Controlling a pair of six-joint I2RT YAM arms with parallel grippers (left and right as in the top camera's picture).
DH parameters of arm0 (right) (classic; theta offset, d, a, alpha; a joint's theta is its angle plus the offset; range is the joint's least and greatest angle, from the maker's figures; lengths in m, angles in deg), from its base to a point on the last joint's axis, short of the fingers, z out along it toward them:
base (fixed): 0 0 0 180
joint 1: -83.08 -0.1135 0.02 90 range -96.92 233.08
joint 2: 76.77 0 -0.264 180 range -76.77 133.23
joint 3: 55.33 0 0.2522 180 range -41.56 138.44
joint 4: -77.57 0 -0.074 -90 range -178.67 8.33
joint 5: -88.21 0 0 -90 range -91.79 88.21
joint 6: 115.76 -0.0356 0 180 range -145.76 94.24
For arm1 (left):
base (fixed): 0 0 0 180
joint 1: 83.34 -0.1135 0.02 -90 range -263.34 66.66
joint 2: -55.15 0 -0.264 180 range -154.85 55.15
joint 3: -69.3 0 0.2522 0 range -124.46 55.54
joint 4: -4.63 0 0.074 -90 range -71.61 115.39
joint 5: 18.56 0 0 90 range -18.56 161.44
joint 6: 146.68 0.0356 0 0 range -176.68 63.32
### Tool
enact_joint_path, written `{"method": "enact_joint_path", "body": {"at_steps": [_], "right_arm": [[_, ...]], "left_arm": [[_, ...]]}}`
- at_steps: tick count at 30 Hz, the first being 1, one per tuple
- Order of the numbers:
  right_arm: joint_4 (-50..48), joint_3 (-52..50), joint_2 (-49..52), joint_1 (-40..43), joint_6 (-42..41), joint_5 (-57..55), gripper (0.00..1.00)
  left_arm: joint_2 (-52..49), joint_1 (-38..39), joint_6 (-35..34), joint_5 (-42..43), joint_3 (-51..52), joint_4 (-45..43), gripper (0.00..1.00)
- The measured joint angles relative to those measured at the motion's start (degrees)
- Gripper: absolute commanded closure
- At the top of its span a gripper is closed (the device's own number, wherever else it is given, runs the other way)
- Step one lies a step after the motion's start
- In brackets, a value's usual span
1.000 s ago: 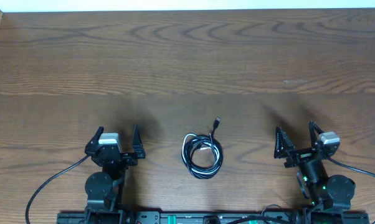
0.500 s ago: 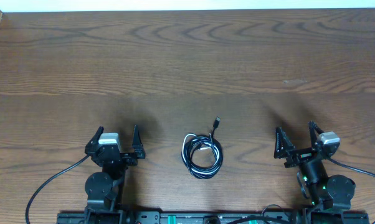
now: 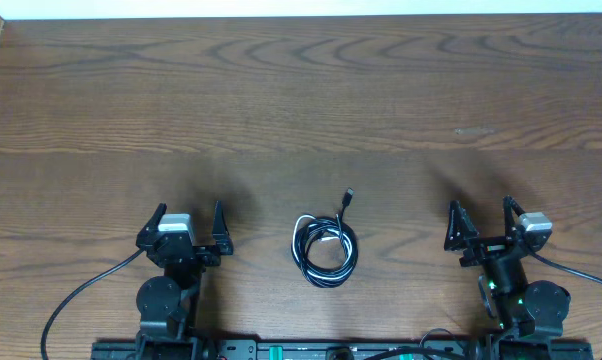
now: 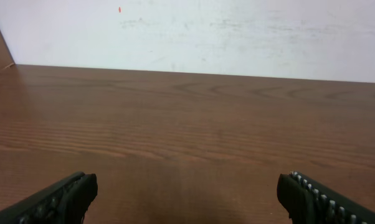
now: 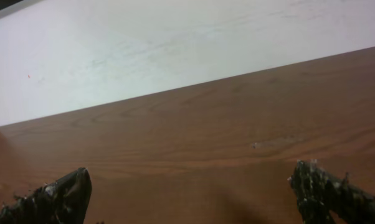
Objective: Untangle cables
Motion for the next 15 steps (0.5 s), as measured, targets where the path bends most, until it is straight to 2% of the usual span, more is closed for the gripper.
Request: {"method": "enact_joint_path", "body": {"at_steps": [10,13,15], "right_arm": [[1.18,1.79,0.50,0.00,0.33,0.68,0.01],[2.84,6.73,3.39,0.00,1.03,0.74,0.01],[5.01,14.25,9.42,0.02,1.70,1.01,0.01]], "left_arm": [[-0.87,0.00,-0.85,0.72,-0.11,0.24,0.02],[-4.09,0.00,-1.81,1.79,-1.62,1.36,0.02],[-8.61,0.00,-3.15,2.69,-5.88,2.23,0.02]]}}
